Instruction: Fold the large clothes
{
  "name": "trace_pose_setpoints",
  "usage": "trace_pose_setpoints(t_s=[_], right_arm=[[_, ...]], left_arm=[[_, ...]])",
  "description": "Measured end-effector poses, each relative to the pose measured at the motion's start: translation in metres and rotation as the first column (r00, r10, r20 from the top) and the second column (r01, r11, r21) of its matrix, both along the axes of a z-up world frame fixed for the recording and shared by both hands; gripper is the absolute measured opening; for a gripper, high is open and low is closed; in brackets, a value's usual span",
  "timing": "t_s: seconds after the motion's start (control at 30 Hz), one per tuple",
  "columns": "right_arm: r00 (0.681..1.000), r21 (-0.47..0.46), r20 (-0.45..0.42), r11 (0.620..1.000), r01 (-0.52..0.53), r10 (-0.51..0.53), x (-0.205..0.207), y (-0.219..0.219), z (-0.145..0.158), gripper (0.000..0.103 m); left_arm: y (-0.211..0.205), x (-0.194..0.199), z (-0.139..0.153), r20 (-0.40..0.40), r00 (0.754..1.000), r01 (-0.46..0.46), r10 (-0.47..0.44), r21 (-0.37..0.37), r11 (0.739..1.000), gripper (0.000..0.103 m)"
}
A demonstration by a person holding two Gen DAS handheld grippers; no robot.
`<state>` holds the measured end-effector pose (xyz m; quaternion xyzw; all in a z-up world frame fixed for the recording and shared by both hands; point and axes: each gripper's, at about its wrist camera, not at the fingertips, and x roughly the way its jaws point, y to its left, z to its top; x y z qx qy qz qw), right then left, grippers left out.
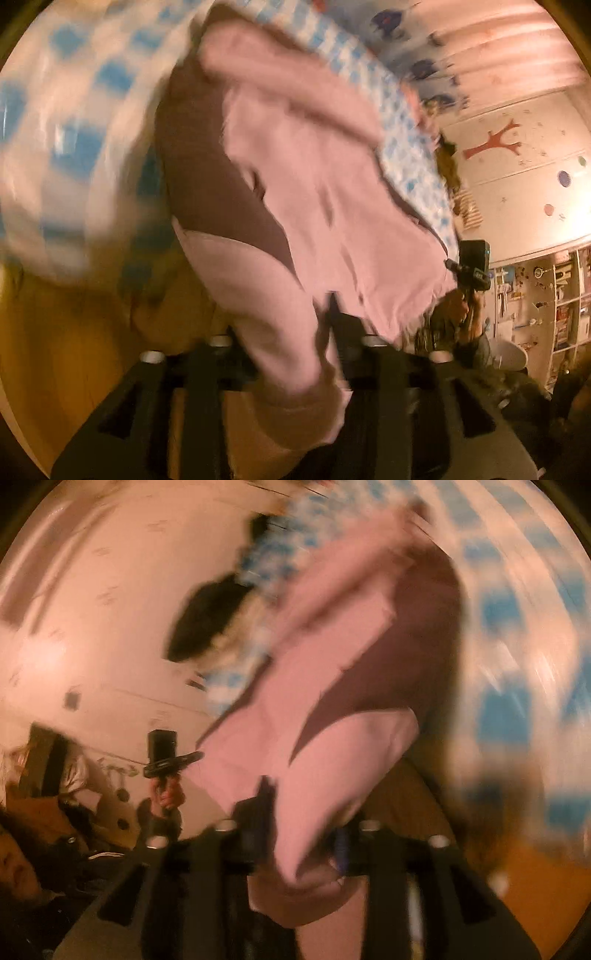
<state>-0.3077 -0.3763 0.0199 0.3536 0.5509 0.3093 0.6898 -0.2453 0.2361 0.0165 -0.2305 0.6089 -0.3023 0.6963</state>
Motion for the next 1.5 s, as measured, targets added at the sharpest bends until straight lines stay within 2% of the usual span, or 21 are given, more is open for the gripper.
trace_pose_setpoints(t_s=[0.07, 0.13, 0.2, 0.27, 0.37, 0.57, 0.6, 0.63, 0.67, 0.7, 0.73, 0.77, 0.8, 0.83, 0.87, 1.0, 1.17, 1.27, 1.4, 1.5], right_arm=[[0.998, 0.026, -0.053, 0.999, 0.038, -0.037, -0.010, -0.017, -0.026, 0.051], [0.994, 0.099, -0.074, 0.991, 0.088, -0.081, -0.016, -0.036, -0.041, 0.067], [0.992, 0.127, -0.063, 0.985, 0.120, -0.112, -0.020, -0.047, -0.046, 0.075], [0.993, 0.179, -0.063, 0.978, 0.112, -0.102, -0.021, -0.047, -0.050, 0.077], [0.996, 0.179, -0.067, 0.981, 0.076, -0.065, -0.015, -0.038, -0.058, 0.081], [0.992, 0.186, -0.122, 0.983, 0.012, 0.011, 0.002, -0.001, -0.081, 0.081], [0.994, 0.202, -0.104, 0.979, -0.001, 0.022, 0.002, 0.007, -0.082, 0.077], [0.996, 0.199, -0.086, 0.980, -0.004, 0.021, 0.002, 0.011, -0.081, 0.056], [0.997, 0.208, -0.071, 0.978, -0.006, 0.021, 0.001, 0.016, -0.080, 0.042], [0.998, 0.212, -0.060, 0.977, 0.000, 0.013, 0.000, 0.017, -0.080, 0.031], [0.999, 0.201, -0.033, 0.979, 0.009, -0.003, -0.002, 0.020, -0.076, 0.026], [1.000, 0.198, 0.001, 0.980, 0.022, -0.023, -0.006, 0.022, -0.070, 0.024], [0.999, 0.203, 0.018, 0.978, 0.036, -0.040, -0.009, 0.022, -0.065, 0.022], [0.997, 0.216, 0.037, 0.975, 0.053, -0.063, -0.013, 0.021, -0.060, 0.021], [0.995, 0.228, 0.052, 0.972, 0.066, -0.079, -0.015, 0.022, -0.056, 0.021], [0.980, 0.309, 0.148, 0.948, 0.081, -0.132, -0.033, 0.025, -0.025, 0.020], [0.950, 0.435, 0.245, 0.898, 0.068, -0.191, -0.074, 0.009, 0.007, 0.020], [0.948, 0.443, 0.240, 0.893, 0.084, -0.208, -0.097, 0.004, 0.002, 0.020], [0.964, 0.473, 0.137, 0.870, 0.136, -0.226, -0.116, 0.005, -0.043, 0.020], [0.958, 0.509, 0.122, 0.845, 0.163, -0.258, -0.119, 0.006, -0.053, 0.020]], left_arm=[[0.012, -0.005, -0.026, -0.044, 0.998, -0.037, 0.035, -0.035, 0.999, 0.050], [0.030, -0.006, -0.041, -0.064, 0.992, -0.111, 0.107, -0.076, 0.991, 0.074], [0.047, -0.006, -0.049, -0.063, 0.984, -0.175, 0.169, -0.102, 0.979, 0.083], [0.059, -0.004, -0.056, -0.083, 0.974, -0.220, 0.210, -0.148, 0.964, 0.085], [0.060, -0.003, -0.061, -0.087, 0.972, -0.232, 0.220, -0.163, 0.959, 0.087], [0.026, 0.000, -0.069, -0.096, 0.987, -0.138, 0.126, -0.124, 0.983, 0.088], [0.020, 0.000, -0.071, -0.093, 0.989, -0.125, 0.114, -0.113, 0.986, 0.088], [0.016, 0.000, -0.074, -0.089, 0.990, -0.117, 0.107, -0.112, 0.987, 0.088], [0.013, -0.001, -0.075, -0.086, 0.990, -0.117, 0.108, -0.104, 0.988, 0.088], [0.011, -0.002, -0.075, -0.071, 0.990, -0.130, 0.124, -0.085, 0.988, 0.077], [0.008, -0.003, -0.074, -0.066, 0.990, -0.130, 0.124, -0.086, 0.988, 0.049], [0.004, -0.004, -0.072, -0.069, 0.991, -0.119, 0.113, -0.098, 0.988, 0.032], [0.000, -0.005, -0.069, -0.055, 0.992, -0.116, 0.112, -0.078, 0.990, 0.022], [-0.005, -0.009, -0.059, -0.005, 0.994, -0.112, 0.112, -0.046, 0.993, 0.015], [-0.008, -0.012, -0.050, 0.027, 0.994, -0.108, 0.109, -0.043, 0.993, 0.014], [-0.007, -0.032, 0.002, 0.153, 0.981, -0.098, 0.116, -0.123, 0.988, 0.010], [0.007, -0.067, 0.038, 0.228, 0.969, -0.049, 0.094, -0.196, 0.979, 0.010], [0.017, -0.084, 0.028, 0.200, 0.975, -0.050, 0.097, -0.226, 0.973, 0.011], [0.023, -0.087, -0.019, 0.100, 0.985, -0.111, 0.143, -0.274, 0.955, 0.010], [0.026, -0.086, -0.040, 0.062, 0.982, -0.149, 0.176, -0.306, 0.940, 0.010]])
